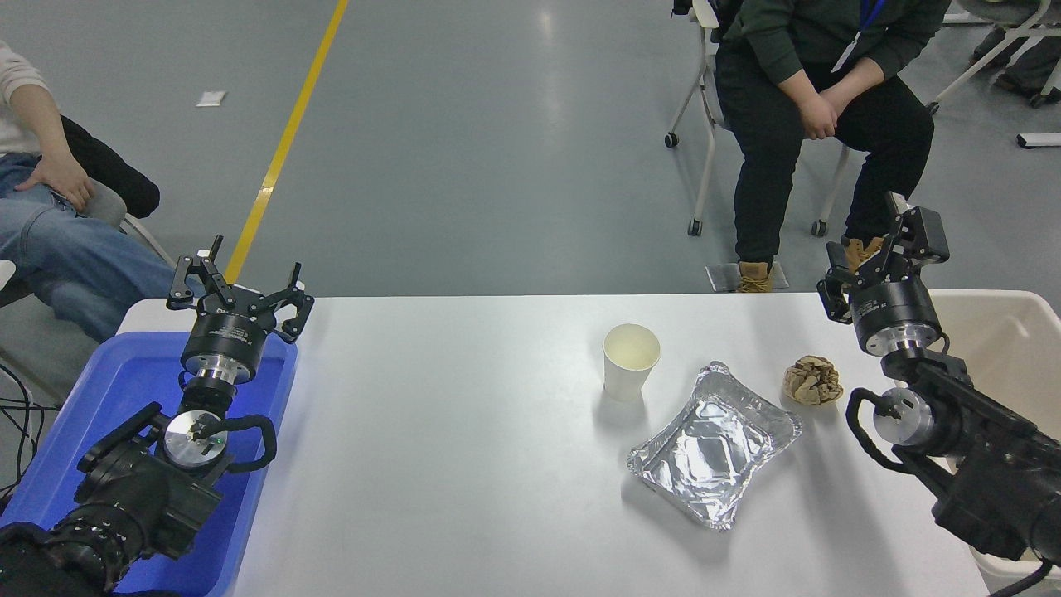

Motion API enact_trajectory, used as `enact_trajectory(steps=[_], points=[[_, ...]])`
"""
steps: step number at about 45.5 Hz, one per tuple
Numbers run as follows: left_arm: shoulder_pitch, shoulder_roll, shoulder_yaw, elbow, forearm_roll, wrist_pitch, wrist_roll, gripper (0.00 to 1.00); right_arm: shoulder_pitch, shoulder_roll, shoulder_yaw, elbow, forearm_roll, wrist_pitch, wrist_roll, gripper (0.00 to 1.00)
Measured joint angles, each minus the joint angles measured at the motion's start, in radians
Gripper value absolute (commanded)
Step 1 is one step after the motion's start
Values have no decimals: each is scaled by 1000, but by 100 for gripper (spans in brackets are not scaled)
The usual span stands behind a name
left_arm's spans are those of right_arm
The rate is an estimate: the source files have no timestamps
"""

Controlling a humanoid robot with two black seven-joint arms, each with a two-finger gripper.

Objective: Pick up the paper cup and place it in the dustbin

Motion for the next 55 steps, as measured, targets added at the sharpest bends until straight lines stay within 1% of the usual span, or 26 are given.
enact_trajectory(steps=[55], points=[[0, 0, 0, 0, 0, 0, 0, 99, 2, 8, 1, -7, 2, 8, 0, 100]])
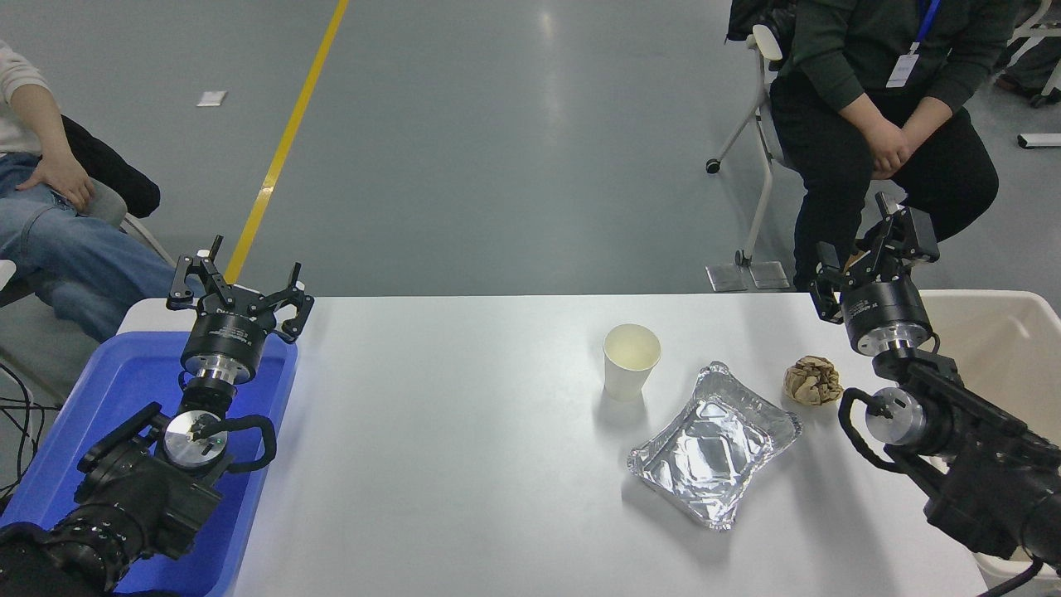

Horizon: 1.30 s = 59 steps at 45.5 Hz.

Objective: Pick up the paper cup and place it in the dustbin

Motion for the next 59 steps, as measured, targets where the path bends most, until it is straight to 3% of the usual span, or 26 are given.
enact_trajectory(steps=[25, 39, 49, 59], points=[[0, 1, 0, 0, 0, 0, 0, 99, 21, -32, -32, -6, 1, -2, -4, 100], [0, 0, 0, -1, 0, 0, 0, 99, 265, -128, -516, -4, 21, -1, -22, 100], [0, 0, 0, 0, 0, 0, 0, 99, 493, -150, -932, 11, 48, 27, -97, 100], [-1, 0, 0, -1, 0, 0, 0, 99, 729, -105, -1327, 51, 57, 91, -248, 100]])
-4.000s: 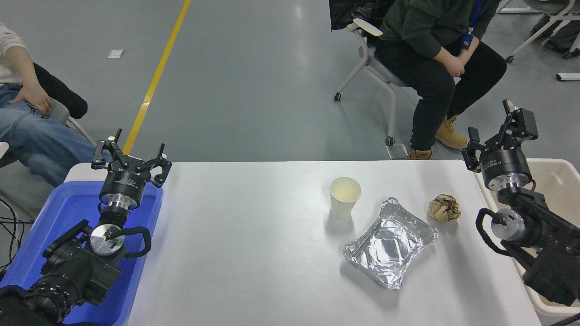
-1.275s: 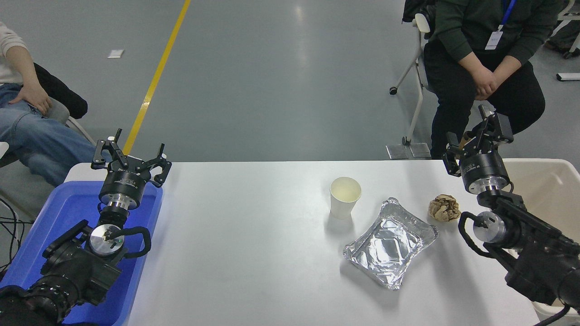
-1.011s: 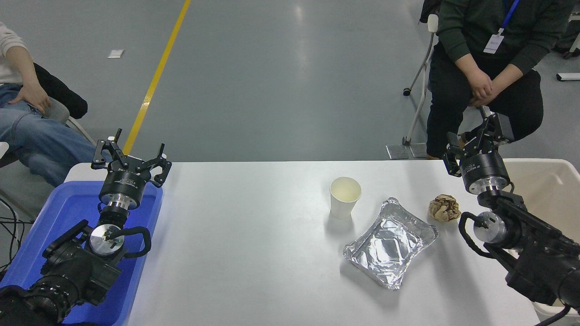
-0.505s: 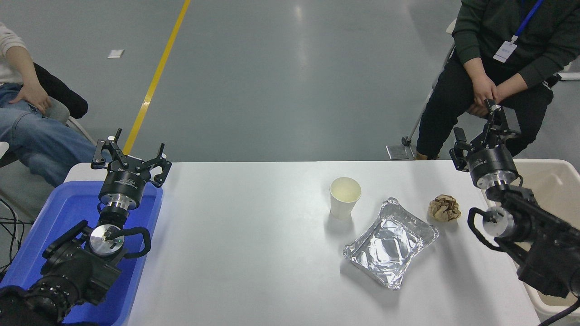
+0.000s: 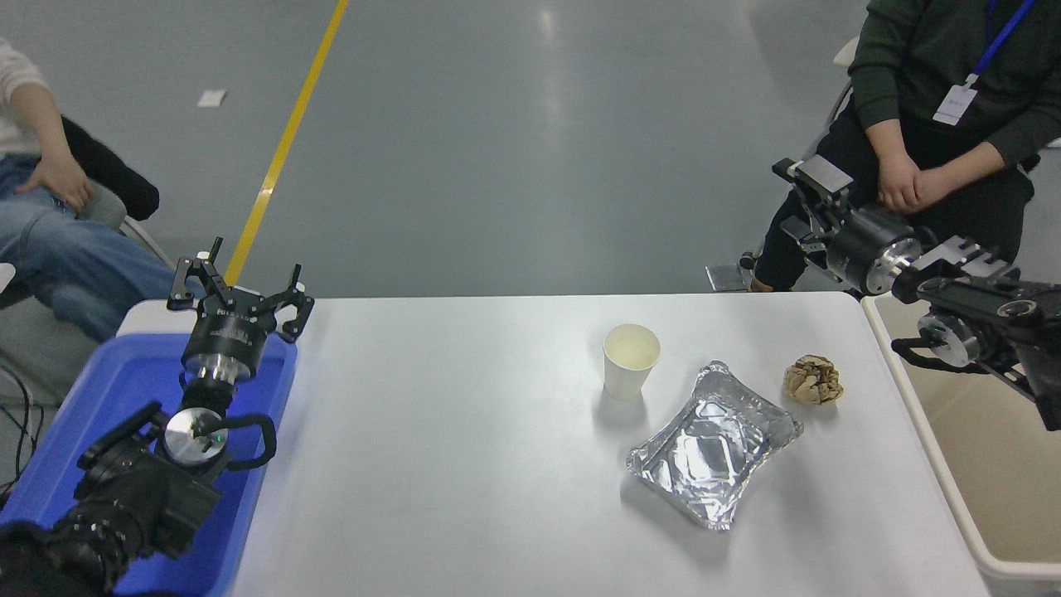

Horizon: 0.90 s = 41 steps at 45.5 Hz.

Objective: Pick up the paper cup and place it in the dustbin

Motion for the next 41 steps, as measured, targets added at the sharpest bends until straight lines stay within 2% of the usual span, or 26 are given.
enact_trajectory(steps=[8, 16, 28, 41], points=[[0, 0, 0, 0, 0, 0, 0, 99, 188, 99, -300, 43, 2, 84, -114, 100], [0, 0, 0, 0, 0, 0, 0, 99, 339, 233, -513, 65, -3, 192, -197, 100], [1, 0, 0, 0, 0, 0, 0, 99, 476, 388, -658, 77, -6, 354, -242, 100], [0, 0, 0, 0, 0, 0, 0, 99, 583, 454, -694, 91, 5, 574, -257, 100]])
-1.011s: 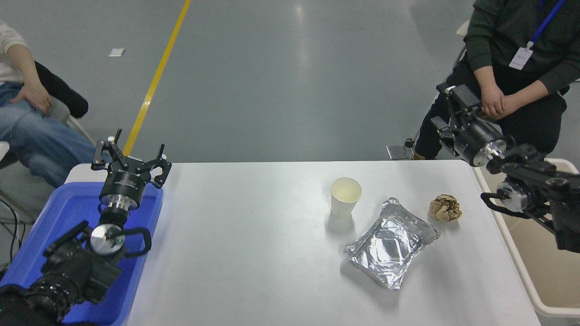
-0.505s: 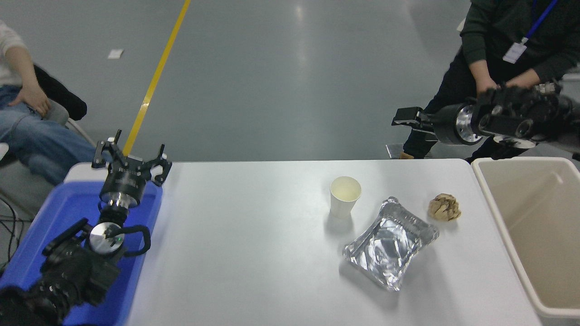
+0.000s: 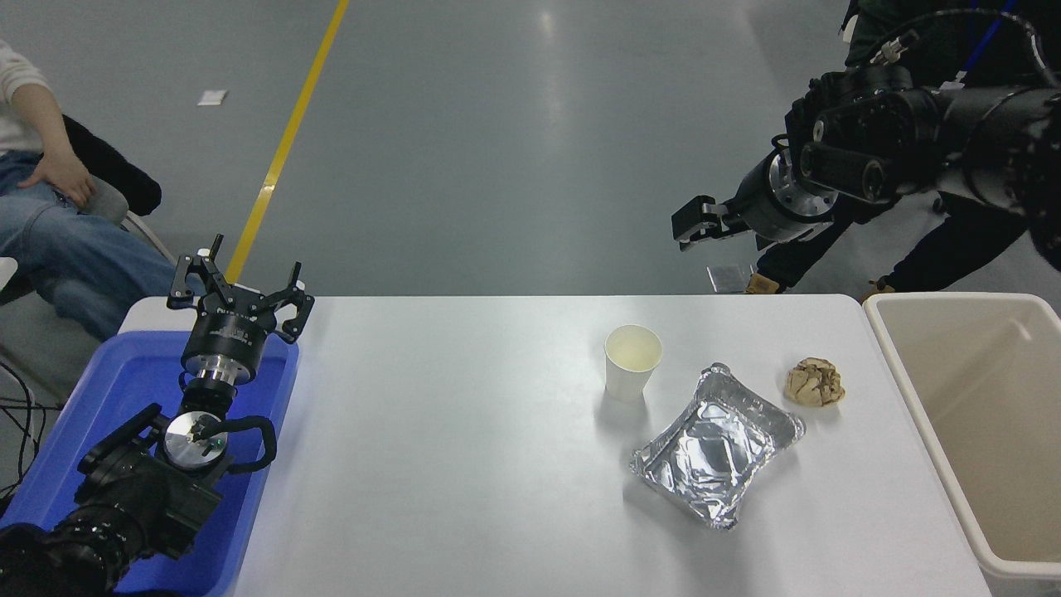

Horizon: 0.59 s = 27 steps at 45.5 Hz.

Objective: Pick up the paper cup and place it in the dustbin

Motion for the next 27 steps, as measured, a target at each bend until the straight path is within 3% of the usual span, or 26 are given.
enact_trajectory(steps=[27], points=[[0, 0, 0, 0, 0, 0, 0, 99, 42, 22, -6, 23, 8, 94, -49, 100]])
